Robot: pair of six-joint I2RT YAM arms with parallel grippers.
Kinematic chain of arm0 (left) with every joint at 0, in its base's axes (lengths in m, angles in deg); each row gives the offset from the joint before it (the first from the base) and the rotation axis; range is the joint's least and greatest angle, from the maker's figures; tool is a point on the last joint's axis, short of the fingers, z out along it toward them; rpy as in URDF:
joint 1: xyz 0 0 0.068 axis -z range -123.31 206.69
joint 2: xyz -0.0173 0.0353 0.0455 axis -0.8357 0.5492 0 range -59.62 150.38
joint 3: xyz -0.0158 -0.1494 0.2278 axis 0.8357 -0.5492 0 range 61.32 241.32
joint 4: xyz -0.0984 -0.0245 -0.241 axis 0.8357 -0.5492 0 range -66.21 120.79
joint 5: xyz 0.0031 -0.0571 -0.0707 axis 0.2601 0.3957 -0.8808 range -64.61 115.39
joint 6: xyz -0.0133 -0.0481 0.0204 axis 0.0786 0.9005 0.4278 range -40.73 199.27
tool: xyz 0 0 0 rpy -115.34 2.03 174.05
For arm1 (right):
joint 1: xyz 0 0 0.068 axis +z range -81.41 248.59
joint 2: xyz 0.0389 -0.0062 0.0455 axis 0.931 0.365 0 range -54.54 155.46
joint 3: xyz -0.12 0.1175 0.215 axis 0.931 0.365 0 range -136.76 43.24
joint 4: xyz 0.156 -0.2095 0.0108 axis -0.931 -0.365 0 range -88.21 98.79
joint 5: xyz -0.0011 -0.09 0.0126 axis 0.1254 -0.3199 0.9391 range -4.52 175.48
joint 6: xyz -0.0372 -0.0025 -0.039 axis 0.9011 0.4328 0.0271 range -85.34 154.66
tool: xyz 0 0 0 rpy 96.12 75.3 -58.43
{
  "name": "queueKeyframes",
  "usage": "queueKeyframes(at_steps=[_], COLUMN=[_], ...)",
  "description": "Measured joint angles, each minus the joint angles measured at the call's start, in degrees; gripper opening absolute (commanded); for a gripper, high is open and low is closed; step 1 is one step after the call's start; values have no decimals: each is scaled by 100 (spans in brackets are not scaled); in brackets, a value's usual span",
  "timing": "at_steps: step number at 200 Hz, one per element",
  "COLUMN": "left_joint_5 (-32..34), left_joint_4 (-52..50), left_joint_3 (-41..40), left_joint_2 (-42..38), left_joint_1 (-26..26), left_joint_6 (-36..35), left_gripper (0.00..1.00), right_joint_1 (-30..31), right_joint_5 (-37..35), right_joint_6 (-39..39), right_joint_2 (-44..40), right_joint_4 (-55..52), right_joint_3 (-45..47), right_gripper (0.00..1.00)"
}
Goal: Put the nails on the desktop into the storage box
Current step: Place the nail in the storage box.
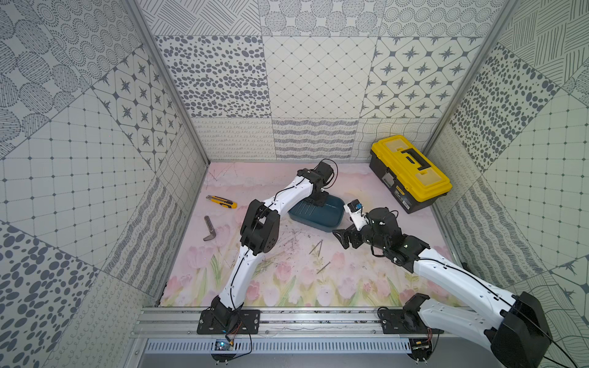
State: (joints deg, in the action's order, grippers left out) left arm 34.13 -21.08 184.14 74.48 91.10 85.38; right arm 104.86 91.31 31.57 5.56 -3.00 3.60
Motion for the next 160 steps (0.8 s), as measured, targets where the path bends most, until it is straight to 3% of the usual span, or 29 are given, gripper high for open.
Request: queueKeyframes(at_steps=[92, 160], left_joint_5=[52, -55], left_joint_4=[286, 520], left_joint_3=[-2387, -4269], left_joint_2=[-2291, -3556], left_joint_1=[391, 1128], left_joint_6=[232, 922], left_gripper=[26, 27], right_joint_1=[94, 946], right_joint_5=[208, -92], right_joint_6=[-83, -282], right_joint_2=[-332, -621], right_joint_4=[-413, -732], right_joint_3=[-4, -22], right_gripper=[96, 94])
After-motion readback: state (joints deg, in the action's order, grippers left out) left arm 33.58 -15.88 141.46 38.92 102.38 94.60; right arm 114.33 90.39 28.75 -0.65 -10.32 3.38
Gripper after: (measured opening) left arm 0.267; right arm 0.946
